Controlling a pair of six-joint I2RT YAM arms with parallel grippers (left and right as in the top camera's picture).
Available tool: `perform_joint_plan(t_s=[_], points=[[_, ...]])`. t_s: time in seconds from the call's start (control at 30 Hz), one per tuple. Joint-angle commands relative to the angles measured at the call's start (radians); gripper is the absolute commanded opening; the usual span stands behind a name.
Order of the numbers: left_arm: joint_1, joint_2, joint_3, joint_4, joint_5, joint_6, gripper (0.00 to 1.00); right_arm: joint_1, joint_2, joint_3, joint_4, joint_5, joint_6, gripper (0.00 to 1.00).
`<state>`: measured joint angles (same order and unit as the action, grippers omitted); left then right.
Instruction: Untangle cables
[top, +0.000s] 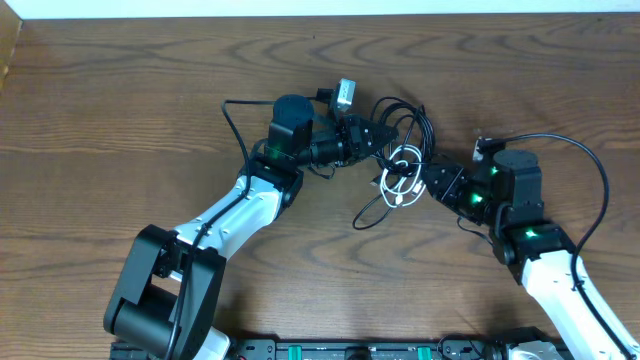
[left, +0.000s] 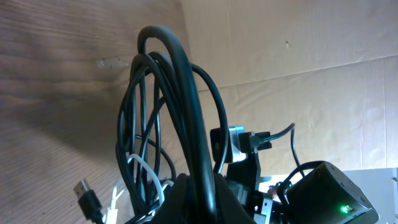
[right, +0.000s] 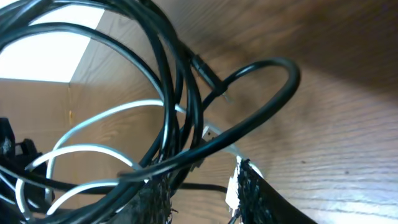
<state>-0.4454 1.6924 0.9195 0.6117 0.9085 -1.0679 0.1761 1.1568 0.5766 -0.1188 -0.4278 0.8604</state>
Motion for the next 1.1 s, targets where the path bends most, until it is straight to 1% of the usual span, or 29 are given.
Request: perform_joint_plan(t_s=[0.0, 0.1, 0.33, 0.4, 0.6, 0.77, 0.9, 1.0, 1.07], points=[[0.003, -0.015, 0.001, 0.015, 0.018, 0.031, 0.07, 0.039, 0.002, 0.005, 0.003, -0.035, 0.066, 0.33], [0.003, -0.015, 0.001, 0.014, 0.003, 0.051, 0.08, 0.071, 0.002, 0.005, 0.003, -0.035, 0.09, 0.33], [0.003, -0.015, 0.001, 0.014, -0.058, 0.068, 0.08, 0.112, 0.002, 0.005, -0.005, -0.05, 0.089, 0.3], [0.003, -0.015, 0.001, 0.015, -0.069, 0.102, 0.08, 0.112, 0.002, 0.005, -0.005, -0.046, 0.085, 0.32], [0.003, -0.015, 0.001, 0.014, -0.113, 0.152, 0.08, 0.112, 0.002, 0.005, -0.004, -0.053, 0.086, 0.34], [-0.009, -0.015, 0.001, 0.014, -0.105, 0.14, 0.08, 0.112, 0.002, 0.005, -0.003, 0.001, 0.085, 0.38], [-0.033, -0.015, 0.001, 0.016, -0.1, 0.08, 0.08, 0.114, 0.005, 0.005, -0.005, 0.07, 0.085, 0.38], [-0.049, -0.015, 0.001, 0.047, -0.047, 0.079, 0.08, 0.114, 0.016, 0.005, -0.003, 0.118, 0.085, 0.37], [-0.051, -0.015, 0.001, 0.087, -0.004, 0.063, 0.08, 0.114, 0.029, 0.005, -0.004, 0.135, 0.085, 0.34]])
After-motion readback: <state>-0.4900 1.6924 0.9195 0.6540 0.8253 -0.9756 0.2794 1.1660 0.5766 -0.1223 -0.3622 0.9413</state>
